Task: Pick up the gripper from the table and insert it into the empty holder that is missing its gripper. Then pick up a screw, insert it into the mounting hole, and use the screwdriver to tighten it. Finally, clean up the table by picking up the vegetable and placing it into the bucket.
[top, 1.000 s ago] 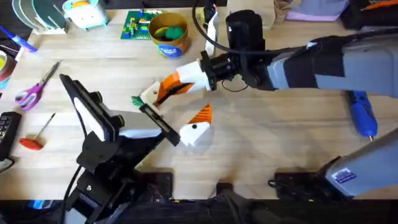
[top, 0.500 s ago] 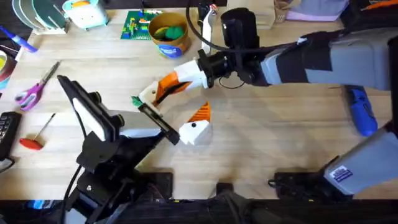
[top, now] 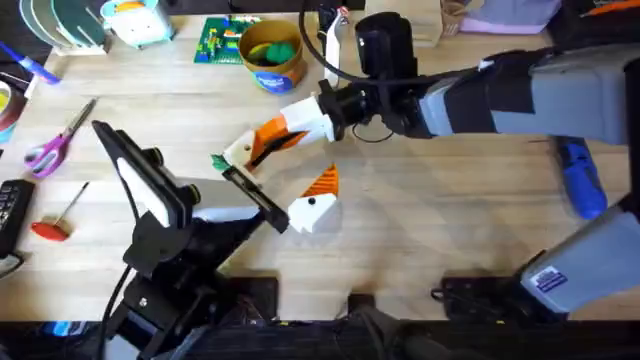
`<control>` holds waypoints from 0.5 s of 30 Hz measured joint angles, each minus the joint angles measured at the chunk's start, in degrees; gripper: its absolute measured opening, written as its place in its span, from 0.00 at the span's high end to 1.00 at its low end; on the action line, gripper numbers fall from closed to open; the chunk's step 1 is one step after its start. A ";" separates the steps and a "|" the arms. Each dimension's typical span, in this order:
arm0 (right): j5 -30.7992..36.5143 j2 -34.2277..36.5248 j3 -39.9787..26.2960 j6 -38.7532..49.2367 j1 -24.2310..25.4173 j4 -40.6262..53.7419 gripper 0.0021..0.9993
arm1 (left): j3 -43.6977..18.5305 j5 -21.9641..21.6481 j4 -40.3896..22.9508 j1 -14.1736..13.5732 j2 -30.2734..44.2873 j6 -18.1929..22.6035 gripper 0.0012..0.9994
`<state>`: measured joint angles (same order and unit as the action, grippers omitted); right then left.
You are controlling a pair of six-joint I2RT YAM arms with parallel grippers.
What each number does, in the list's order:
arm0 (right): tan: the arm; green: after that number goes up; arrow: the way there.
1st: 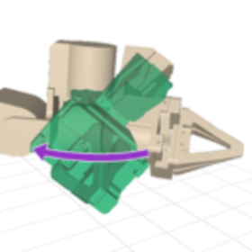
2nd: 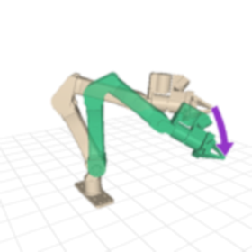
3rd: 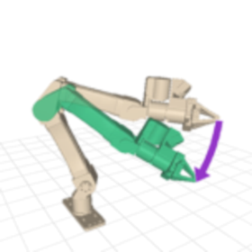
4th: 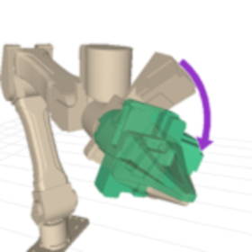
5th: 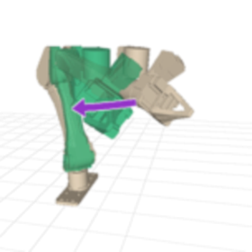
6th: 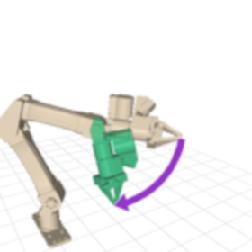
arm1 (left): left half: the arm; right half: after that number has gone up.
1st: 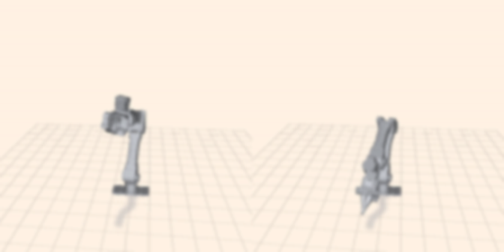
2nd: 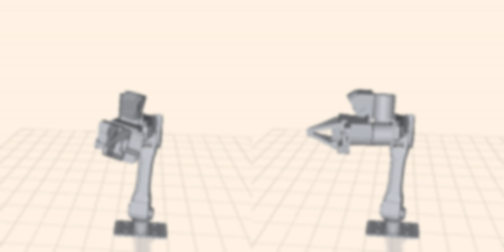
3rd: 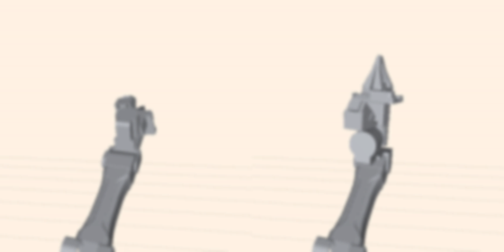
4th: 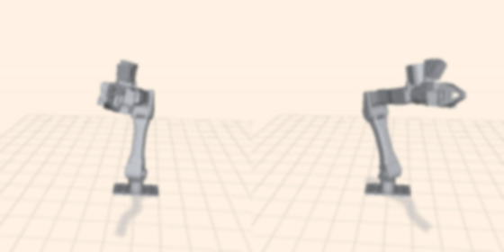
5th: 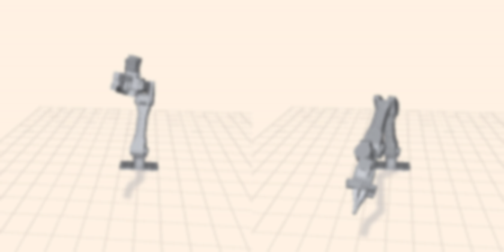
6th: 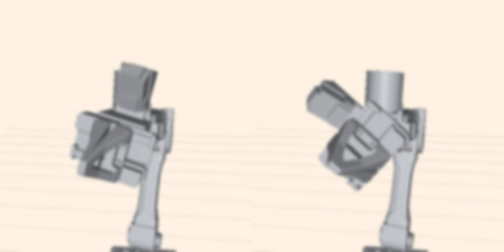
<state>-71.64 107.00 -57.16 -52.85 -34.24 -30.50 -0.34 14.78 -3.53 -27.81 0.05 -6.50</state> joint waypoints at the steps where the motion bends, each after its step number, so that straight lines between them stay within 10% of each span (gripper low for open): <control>1: -0.16 0.00 -0.01 0.05 0.06 0.04 0.99 | 0.00 0.05 0.00 0.00 0.00 0.00 0.01; 15: -8.82 0.76 -0.01 0.18 2.68 0.35 0.74 | 0.00 4.85 0.33 -0.66 0.00 0.64 0.01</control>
<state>-80.45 107.77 -57.17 -52.66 -31.56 -30.15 -0.34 19.62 -3.20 -28.47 0.05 -5.86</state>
